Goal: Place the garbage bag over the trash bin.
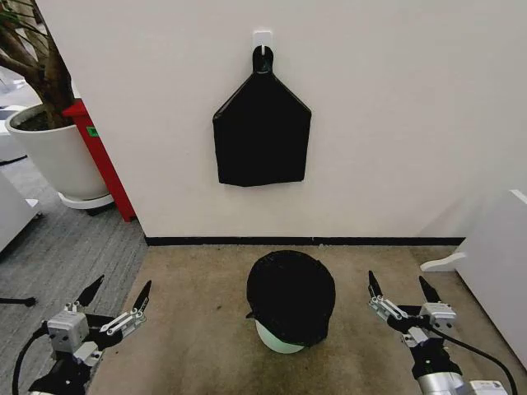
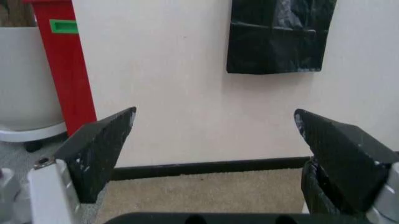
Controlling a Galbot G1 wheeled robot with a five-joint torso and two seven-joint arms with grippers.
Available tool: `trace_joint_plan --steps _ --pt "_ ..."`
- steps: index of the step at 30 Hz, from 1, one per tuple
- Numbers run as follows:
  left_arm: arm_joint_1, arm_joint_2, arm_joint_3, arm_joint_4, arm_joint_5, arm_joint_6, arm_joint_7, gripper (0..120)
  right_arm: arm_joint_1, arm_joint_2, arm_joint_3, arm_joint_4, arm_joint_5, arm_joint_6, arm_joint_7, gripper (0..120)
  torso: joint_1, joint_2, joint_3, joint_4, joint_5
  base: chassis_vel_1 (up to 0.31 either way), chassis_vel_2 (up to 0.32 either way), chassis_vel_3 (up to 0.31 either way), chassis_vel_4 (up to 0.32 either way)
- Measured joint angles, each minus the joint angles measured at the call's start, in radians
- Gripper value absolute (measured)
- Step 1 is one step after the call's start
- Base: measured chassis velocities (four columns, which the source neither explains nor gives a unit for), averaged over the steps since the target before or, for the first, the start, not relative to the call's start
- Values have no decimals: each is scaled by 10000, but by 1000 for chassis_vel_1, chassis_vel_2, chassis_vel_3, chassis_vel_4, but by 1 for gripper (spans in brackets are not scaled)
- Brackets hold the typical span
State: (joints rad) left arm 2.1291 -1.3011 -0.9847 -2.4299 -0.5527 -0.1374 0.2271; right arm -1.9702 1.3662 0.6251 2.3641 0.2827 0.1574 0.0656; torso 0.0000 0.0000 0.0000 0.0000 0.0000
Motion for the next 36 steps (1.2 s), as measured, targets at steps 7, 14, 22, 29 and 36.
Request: trace_joint_plan --steps 7,14,22,29,36 --pt "0 1 0 1 0 0 0 100 0 0 0 -4 4 0 2 100 0 0 0 0 0 0 0 0 0" --pt "0 1 1 2 -1 0 0 100 0 0 0 -4 7 0 2 100 0 0 0 0 0 0 0 0 0" --pt "0 2 1 2 -1 1 0 100 1 0 0 -4 8 0 2 100 0 0 0 0 0 0 0 0 0" --pt "0 2 1 2 -1 0 0 100 1 0 0 -5 8 0 2 100 0 -2 0 0 0 0 0 0 0" --pt "0 2 1 2 -1 0 0 100 1 -1 0 -5 8 -1 2 100 0 -2 0 0 0 0 0 0 0"
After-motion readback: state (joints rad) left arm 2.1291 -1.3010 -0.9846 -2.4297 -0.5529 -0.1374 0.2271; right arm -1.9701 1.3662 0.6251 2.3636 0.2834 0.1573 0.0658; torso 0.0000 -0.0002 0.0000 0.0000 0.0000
